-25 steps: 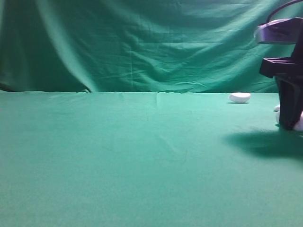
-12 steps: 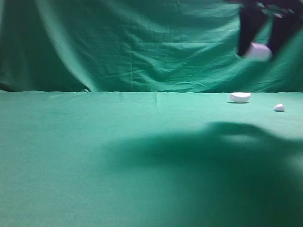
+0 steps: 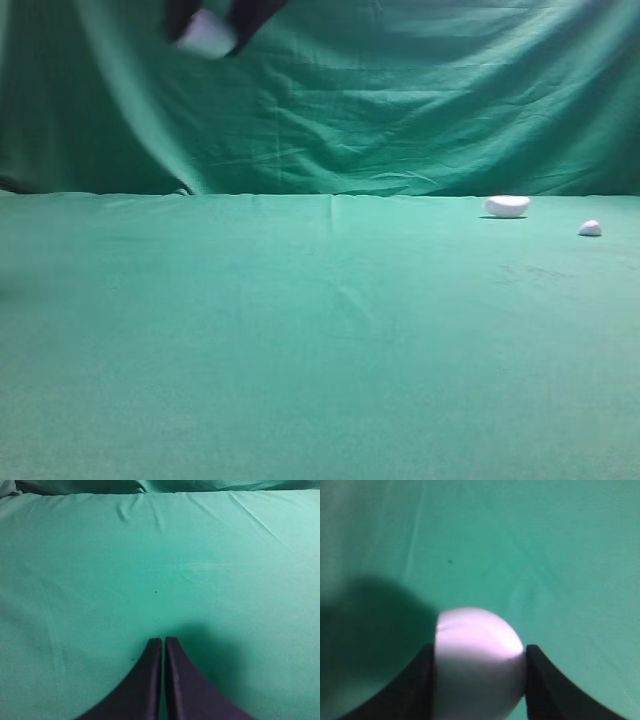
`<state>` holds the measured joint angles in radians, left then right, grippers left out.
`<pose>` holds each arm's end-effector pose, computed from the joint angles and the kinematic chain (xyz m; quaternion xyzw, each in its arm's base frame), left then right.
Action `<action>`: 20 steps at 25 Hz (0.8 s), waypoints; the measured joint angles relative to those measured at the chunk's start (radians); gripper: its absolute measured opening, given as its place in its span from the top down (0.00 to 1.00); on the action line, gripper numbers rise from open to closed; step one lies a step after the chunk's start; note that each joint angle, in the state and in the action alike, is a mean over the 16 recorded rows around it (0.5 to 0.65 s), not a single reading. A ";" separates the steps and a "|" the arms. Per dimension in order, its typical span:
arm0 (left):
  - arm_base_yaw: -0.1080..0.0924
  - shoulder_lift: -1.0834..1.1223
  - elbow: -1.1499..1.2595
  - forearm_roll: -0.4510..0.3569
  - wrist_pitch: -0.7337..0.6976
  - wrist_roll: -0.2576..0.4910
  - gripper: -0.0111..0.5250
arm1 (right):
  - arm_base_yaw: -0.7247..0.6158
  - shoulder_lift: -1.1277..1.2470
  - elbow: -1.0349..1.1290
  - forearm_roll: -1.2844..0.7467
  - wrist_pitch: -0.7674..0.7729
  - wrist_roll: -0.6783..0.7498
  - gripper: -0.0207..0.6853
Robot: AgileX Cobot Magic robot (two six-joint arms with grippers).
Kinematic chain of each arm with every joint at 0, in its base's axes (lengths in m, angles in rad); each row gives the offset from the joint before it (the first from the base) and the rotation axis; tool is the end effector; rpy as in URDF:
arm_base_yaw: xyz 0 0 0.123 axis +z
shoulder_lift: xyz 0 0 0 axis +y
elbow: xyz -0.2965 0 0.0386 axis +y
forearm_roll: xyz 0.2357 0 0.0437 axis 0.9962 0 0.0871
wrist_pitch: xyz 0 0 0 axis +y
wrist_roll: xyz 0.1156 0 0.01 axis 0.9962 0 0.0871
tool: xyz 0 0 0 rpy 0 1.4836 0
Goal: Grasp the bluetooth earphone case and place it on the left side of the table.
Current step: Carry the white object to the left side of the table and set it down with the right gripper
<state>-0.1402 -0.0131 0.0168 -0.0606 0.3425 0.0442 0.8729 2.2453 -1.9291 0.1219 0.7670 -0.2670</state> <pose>0.0502 -0.0095 0.1708 0.0566 0.7903 -0.0547 0.6077 0.3241 0.4017 0.2018 -0.4912 0.8221 0.1350 0.2542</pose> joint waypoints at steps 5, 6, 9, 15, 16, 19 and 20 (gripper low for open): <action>0.000 0.000 0.000 0.000 0.000 0.000 0.98 | 0.042 0.096 -0.065 0.001 -0.016 -0.011 0.46; 0.000 0.000 0.000 0.000 0.000 0.000 0.98 | 0.047 0.106 -0.073 0.001 -0.019 -0.013 0.44; 0.000 0.000 0.000 0.000 0.000 0.000 0.98 | 0.054 0.126 -0.087 0.003 -0.024 -0.015 0.37; 0.000 0.000 0.000 0.000 0.000 0.000 0.98 | 0.056 0.113 -0.114 0.005 0.044 0.013 0.27; 0.000 0.000 0.000 0.000 0.000 0.000 0.98 | 0.056 0.106 -0.123 0.005 0.070 0.027 0.27; 0.000 0.000 0.000 0.000 0.000 0.000 0.98 | 0.055 0.079 -0.155 0.004 0.159 0.075 0.34; 0.000 0.000 0.000 0.000 0.000 0.000 0.98 | 0.054 0.068 -0.167 0.003 0.191 0.092 0.38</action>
<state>-0.1402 -0.0131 0.0168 -0.0606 0.3425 0.0442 0.9272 2.3131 -2.0959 0.1246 0.9577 -0.1753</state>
